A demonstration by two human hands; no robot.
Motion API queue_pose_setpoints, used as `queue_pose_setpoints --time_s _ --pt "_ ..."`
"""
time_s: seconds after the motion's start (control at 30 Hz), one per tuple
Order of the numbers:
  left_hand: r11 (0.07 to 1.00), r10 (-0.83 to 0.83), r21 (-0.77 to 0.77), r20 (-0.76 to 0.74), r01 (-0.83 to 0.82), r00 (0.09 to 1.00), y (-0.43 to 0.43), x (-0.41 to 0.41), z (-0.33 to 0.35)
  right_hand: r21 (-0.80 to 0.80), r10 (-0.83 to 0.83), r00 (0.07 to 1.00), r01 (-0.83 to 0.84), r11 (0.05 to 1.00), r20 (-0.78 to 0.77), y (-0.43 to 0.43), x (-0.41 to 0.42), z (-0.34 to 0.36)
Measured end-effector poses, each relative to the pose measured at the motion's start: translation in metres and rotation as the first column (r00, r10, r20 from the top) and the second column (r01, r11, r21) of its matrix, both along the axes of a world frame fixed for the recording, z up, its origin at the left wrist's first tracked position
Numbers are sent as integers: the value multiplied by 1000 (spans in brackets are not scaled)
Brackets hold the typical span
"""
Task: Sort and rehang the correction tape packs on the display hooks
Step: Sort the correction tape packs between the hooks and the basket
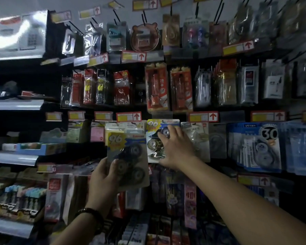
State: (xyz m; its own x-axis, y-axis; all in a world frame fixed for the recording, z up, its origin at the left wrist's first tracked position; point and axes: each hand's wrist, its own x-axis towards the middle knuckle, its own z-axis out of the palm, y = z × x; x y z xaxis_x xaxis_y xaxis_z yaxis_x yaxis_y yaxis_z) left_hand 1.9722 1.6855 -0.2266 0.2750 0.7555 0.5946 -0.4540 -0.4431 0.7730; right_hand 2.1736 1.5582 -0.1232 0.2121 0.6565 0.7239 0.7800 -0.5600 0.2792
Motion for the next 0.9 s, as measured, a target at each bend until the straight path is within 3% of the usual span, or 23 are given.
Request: queue_pose_setpoints --time_s 0.47,0.53,0.67,0.8,0.9 --pt "999 -29 -33 -4 29 1000 -5 16 5 -101 -49 999 49 994 3 -1 4 1" --pt "998 -44 -34 -16 43 999 -4 18 5 -52 12 1000 -13 999 -24 -4 -2 -4" --pt "999 -34 -9 -29 33 999 -2 29 7 137 347 938 -345 929 9 -19 -13 -21" --pt "991 -129 -27 -22 129 991 -7 43 11 -72 467 880 -473 878 -86 -29 -19 -33" --pt "968 -240 -79 -1 239 971 -9 50 13 -85 446 894 -448 890 -45 -33 -15 -31"
